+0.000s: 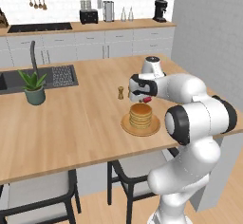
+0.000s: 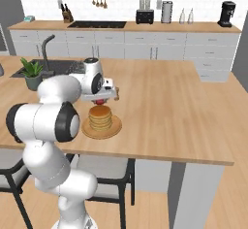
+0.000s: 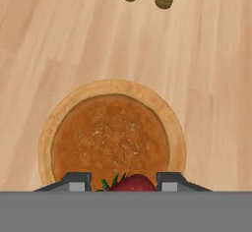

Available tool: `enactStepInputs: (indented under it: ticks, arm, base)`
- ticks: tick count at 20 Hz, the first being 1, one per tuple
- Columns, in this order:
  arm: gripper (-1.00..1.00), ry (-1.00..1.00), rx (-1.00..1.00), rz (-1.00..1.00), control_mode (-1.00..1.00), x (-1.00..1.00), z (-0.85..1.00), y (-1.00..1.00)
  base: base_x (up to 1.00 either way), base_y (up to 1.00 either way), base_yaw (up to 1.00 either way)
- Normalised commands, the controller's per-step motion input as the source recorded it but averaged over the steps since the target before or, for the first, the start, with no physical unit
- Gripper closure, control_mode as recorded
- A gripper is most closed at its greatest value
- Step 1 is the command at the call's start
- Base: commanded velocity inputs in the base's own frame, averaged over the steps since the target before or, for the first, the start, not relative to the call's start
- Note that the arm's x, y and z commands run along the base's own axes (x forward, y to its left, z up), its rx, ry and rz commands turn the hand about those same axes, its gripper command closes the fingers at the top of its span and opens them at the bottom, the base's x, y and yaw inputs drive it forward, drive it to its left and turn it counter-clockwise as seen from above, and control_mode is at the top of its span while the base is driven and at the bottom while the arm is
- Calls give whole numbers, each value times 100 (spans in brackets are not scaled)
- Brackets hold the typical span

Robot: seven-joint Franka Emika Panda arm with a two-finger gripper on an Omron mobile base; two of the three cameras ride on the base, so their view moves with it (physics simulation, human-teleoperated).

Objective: Take the strawberry from the fridge and place it on top of the pancake, located on the dining counter.

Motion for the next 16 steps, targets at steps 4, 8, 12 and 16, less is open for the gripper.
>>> enactStepInputs:
  ticks: [4,8,12,16]
  arm:
    - [100,4,0,0,-100,21,-46,0]
    - [100,2,0,0,-100,2,-19,5]
    - [100,3,2,-1,-100,-5,0,3]
    - [100,9,0,-4,-100,0,-1,18]
  base:
    - [0,0,0]
    - [0,0,0]
    - [0,0,0]
    - [0,0,0]
